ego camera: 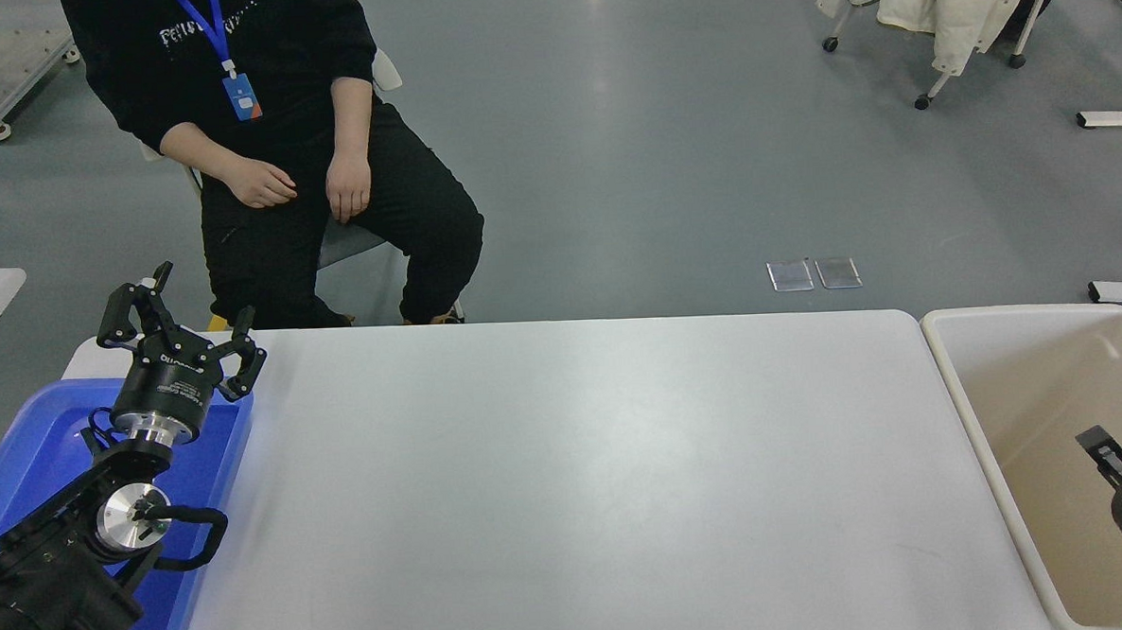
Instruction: Clean the table surface
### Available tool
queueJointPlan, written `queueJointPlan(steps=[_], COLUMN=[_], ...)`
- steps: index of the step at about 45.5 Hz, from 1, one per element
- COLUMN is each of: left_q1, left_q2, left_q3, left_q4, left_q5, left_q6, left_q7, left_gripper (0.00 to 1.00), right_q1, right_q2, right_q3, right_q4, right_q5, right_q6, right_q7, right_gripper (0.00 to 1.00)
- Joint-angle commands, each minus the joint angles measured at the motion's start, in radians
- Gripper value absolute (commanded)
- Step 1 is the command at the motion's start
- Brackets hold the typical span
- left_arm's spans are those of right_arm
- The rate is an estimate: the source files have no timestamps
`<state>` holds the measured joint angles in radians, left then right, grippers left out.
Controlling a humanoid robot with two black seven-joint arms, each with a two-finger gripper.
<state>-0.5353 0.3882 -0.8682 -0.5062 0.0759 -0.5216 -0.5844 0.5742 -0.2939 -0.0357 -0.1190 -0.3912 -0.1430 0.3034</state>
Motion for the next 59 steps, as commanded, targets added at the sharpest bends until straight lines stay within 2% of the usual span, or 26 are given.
queueJointPlan(steps=[1, 9, 16, 21, 27, 34, 45, 54, 59], left_q1=[0.000, 0.000, 0.000, 0.000, 0.000, 0.000, 0.000, 0.000, 0.000], left_q2=[0.000, 0.000, 0.000, 0.000, 0.000, 0.000, 0.000, 0.000, 0.000], left_q3=[0.000, 0.000, 0.000, 0.000, 0.000, 0.000, 0.000, 0.000, 0.000], left_q4=[0.000, 0.000, 0.000, 0.000, 0.000, 0.000, 0.000, 0.000, 0.000], left_q5=[0.001, -0.001, 0.001, 0.001, -0.001, 0.001, -0.001, -0.001, -0.001], left_q6=[0.000, 0.000, 0.000, 0.000, 0.000, 0.000, 0.000, 0.000, 0.000], left_q7=[0.000, 0.000, 0.000, 0.000, 0.000, 0.000, 0.000, 0.000, 0.000], left_gripper=[1.00, 1.00, 1.00, 1.00, 1.00, 1.00, 1.00, 1.00, 1.00], right_q1=[0.107, 0.277, 0.369, 0.433, 0.457, 0.476, 0.432, 0.303, 0.250], right_q2=[-0.004, -0.034, -0.033, -0.027, -0.051, -0.174, -0.320, -0.315, -0.294], right_q3=[0.007, 0.005, 0.026, 0.080, 0.140, 0.328, 0.628, 0.870, 0.928], right_q4=[-0.001, -0.001, 0.002, 0.015, 0.153, 0.393, 0.714, 0.794, 0.806], right_q5=[0.028, 0.144, 0.181, 0.273, 0.334, 0.338, 0.338, 0.338, 0.338], right_q6=[-0.043, -0.043, -0.043, -0.043, -0.035, -0.026, -0.014, 0.097, 0.167], right_q7=[-0.006, -0.004, -0.003, 0.002, 0.006, 0.003, 0.005, 0.006, 0.011], right_gripper=[0.98, 0.99, 0.98, 0.98, 0.98, 0.99, 0.99, 0.99, 0.99])
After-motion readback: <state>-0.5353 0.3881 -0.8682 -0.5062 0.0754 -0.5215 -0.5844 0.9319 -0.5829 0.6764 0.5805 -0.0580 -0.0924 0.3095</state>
